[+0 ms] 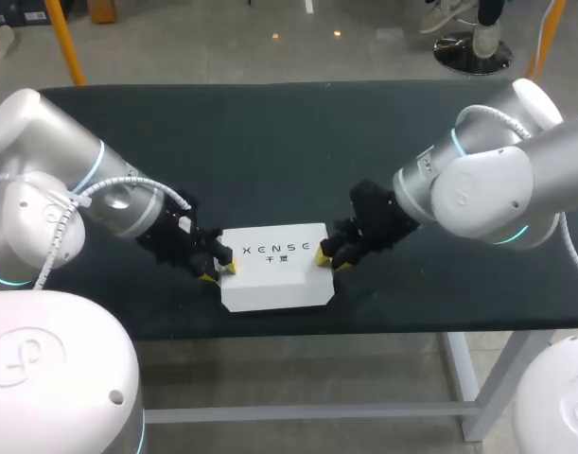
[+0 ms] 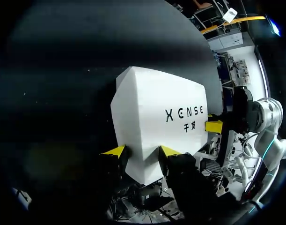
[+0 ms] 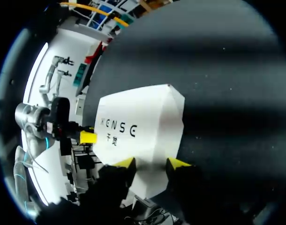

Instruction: Assemble the packaging by folding the flat box into shape, placing the metal phone stand inside, and closing the box properly

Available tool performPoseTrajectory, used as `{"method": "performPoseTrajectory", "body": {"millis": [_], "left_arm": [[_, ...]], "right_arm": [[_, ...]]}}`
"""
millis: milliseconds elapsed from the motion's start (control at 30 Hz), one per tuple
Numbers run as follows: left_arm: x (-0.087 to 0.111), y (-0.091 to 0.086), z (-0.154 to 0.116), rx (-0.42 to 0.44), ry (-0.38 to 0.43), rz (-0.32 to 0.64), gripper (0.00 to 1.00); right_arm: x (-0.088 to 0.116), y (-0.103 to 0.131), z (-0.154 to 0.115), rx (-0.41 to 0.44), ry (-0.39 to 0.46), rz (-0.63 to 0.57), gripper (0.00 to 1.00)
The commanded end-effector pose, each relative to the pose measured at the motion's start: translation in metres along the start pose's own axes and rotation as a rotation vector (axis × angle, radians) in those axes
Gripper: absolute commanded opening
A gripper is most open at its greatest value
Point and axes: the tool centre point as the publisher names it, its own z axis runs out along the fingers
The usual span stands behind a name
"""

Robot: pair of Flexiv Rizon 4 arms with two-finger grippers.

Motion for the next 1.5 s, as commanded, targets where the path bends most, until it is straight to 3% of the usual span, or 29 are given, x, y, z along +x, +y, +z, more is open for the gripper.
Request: {"method": "performPoseTrajectory", "body": {"millis": [33,1500], "left_arm": [[0.001,-0.002,0.008,-0.008,0.003,0.003,0.45],[0.015,-0.006,-0.006,-0.158,0.067,-0.087,0.46]], "right_arm": [[-0.001,0.002,0.002,0.016,0.047,0.003,0.47],[0.009,0.014,-0.007,0.104,0.110,0.130,0.47]]}}
